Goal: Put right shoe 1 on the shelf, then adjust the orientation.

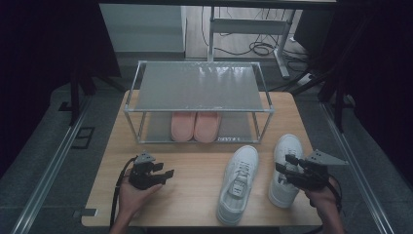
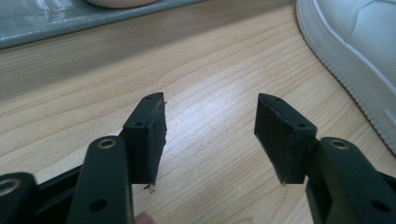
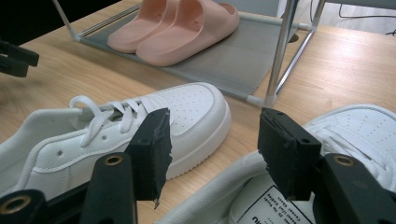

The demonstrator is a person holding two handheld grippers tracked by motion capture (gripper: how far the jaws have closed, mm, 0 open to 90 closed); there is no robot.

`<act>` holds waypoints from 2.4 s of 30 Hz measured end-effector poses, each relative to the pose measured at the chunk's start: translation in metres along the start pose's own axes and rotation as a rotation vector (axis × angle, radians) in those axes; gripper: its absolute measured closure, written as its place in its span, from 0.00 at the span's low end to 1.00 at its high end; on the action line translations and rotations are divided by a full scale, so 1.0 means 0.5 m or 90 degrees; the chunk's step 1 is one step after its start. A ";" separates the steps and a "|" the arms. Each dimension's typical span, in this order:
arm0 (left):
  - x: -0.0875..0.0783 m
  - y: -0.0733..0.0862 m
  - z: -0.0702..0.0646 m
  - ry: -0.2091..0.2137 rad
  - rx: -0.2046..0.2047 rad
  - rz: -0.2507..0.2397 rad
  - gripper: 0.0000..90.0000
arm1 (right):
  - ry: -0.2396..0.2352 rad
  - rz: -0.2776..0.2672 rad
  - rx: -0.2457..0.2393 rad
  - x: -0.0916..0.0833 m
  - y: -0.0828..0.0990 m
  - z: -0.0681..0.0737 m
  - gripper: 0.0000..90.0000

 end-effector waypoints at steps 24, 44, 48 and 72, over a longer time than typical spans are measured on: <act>-0.020 -0.009 0.013 0.003 0.011 -0.018 0.43 | -0.057 0.032 -0.062 -0.001 0.006 0.082 0.83; -0.010 -0.002 0.009 -0.001 0.003 0.004 0.44 | -0.175 0.061 -0.147 0.012 -0.006 0.221 1.00; -0.008 0.000 0.007 0.000 0.004 0.008 0.44 | -0.195 0.061 -0.156 0.007 -0.001 0.243 1.00; 0.002 0.005 0.001 0.002 0.006 0.023 0.44 | -0.238 0.078 -0.161 -0.021 0.055 0.314 1.00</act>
Point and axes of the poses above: each handheld gripper's, and its own axes: x roughly forward along the jaws, y roughly out of its underside, z roughly to its left, the point moved 7 cm from there along x, roughly forward along the jaws, and after that the axes turned 8 degrees about -x, right-handed, at the moved point
